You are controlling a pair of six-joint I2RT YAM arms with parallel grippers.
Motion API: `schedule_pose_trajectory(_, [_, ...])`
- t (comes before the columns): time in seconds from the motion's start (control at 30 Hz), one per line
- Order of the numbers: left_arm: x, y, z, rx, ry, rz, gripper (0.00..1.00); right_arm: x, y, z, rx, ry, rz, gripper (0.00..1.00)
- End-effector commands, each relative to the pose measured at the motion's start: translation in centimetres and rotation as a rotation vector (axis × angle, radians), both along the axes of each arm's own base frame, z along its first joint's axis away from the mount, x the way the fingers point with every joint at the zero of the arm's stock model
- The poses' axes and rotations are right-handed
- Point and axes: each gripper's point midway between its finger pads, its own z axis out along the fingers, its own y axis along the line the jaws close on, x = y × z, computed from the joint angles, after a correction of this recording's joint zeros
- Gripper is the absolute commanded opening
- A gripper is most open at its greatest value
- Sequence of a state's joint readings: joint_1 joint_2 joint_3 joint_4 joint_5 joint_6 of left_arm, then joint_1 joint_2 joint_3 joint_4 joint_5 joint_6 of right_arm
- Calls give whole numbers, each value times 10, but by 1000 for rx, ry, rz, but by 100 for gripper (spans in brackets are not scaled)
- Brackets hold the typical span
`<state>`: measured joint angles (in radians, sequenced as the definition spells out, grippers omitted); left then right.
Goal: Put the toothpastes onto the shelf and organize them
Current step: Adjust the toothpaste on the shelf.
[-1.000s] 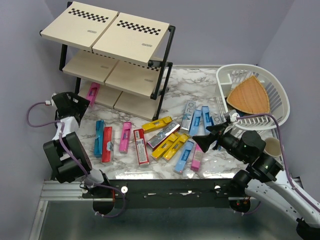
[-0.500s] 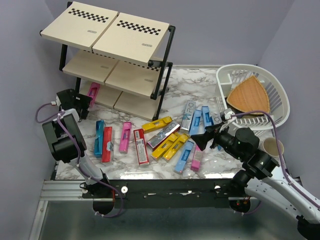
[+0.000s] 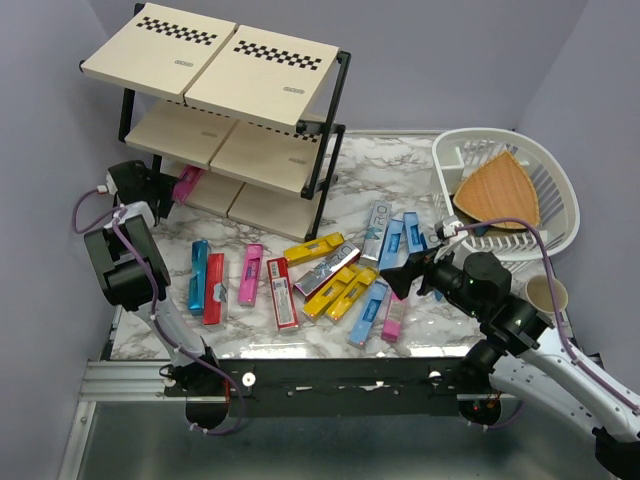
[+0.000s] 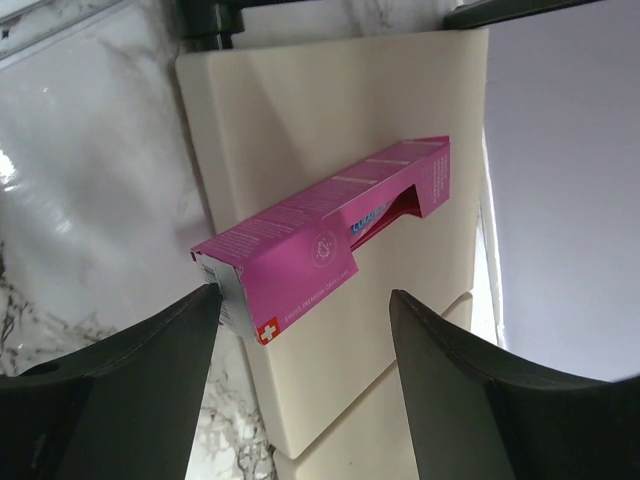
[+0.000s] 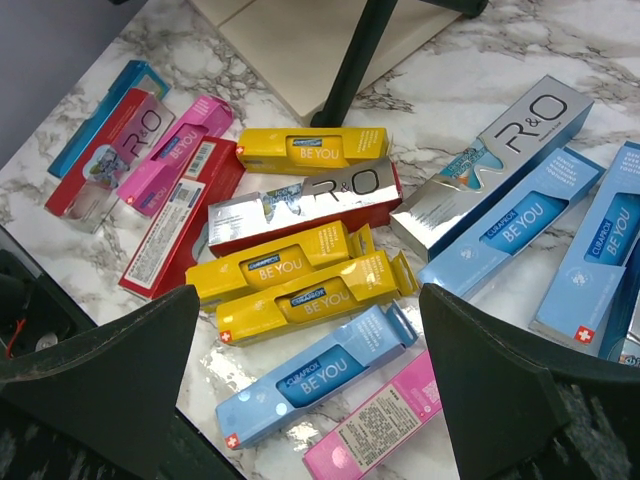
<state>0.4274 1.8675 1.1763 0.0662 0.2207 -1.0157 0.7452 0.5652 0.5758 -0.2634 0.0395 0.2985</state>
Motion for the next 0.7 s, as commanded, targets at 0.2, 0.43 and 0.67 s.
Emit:
schedule_pose_trajectory(0.2, [23, 8, 8, 18, -28, -24, 76, 4, -1, -1, -10, 1, -22, 100])
schedule_pose_trajectory(0.43, [14, 7, 13, 49, -12, -35, 78, 4, -1, 0, -14, 6, -21, 100])
schedule_pose_trajectory(0.67, [-37, -11, 37, 162, 9, -66, 88, 1, -1, 3, -12, 10, -9, 100])
